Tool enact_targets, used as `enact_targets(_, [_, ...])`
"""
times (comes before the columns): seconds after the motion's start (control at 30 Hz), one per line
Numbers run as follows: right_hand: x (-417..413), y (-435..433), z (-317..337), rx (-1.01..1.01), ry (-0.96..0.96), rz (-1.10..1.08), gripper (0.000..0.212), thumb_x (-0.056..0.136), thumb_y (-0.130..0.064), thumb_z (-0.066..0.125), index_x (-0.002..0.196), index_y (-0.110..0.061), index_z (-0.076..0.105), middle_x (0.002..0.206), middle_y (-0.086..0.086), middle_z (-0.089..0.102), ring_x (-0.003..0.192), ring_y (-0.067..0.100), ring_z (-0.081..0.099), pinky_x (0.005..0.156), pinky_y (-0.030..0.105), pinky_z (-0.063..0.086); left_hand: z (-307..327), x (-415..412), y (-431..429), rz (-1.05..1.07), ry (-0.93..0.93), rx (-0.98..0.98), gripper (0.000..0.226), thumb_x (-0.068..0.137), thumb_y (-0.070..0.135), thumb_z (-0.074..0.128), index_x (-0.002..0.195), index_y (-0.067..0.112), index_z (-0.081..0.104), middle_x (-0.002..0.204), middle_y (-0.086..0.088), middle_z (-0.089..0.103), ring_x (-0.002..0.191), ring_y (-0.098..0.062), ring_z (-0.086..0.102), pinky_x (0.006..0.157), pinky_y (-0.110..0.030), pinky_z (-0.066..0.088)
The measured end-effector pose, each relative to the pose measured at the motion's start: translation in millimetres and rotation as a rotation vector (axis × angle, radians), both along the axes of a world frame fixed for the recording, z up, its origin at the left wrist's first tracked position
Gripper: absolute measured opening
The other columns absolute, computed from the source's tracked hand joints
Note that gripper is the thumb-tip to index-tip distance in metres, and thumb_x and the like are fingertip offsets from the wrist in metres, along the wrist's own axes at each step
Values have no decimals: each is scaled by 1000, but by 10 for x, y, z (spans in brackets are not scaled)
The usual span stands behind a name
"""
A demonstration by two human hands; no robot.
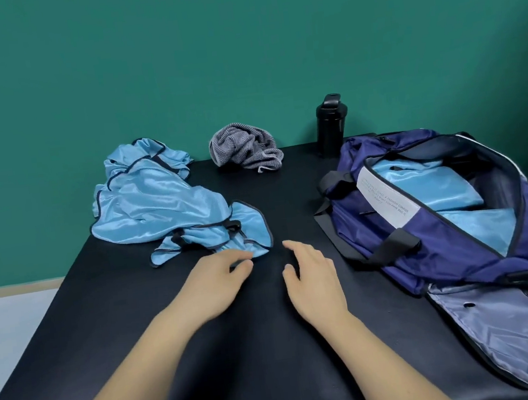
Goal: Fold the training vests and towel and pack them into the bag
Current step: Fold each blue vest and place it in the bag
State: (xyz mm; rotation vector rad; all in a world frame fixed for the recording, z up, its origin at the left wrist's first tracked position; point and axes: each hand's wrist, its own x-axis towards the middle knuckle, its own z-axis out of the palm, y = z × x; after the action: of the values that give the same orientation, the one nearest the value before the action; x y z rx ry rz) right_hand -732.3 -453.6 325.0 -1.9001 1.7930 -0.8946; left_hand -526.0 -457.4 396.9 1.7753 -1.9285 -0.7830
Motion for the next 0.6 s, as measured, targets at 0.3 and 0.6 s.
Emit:
enact_targets(0.3, [-14,16,-57,-38,59,204,59,79,-10,53,129,-38,68,128,-20,63,125,10,51,105,24,28,78,97,271,-126,226,186,18,99,22,68,101,34,80,102,11,78,95,-10,74,95,-40,57])
enact_targets(0.6, [-10,517,-34,-181,437,315,64,81,-11,33,130,-30,71,123,-10,67,114,18,59,108,32,36,-215,567,55,6,-71,-232,33,90,36,80,120,42,67,116,21,56,110,-5,54,93,-18,44])
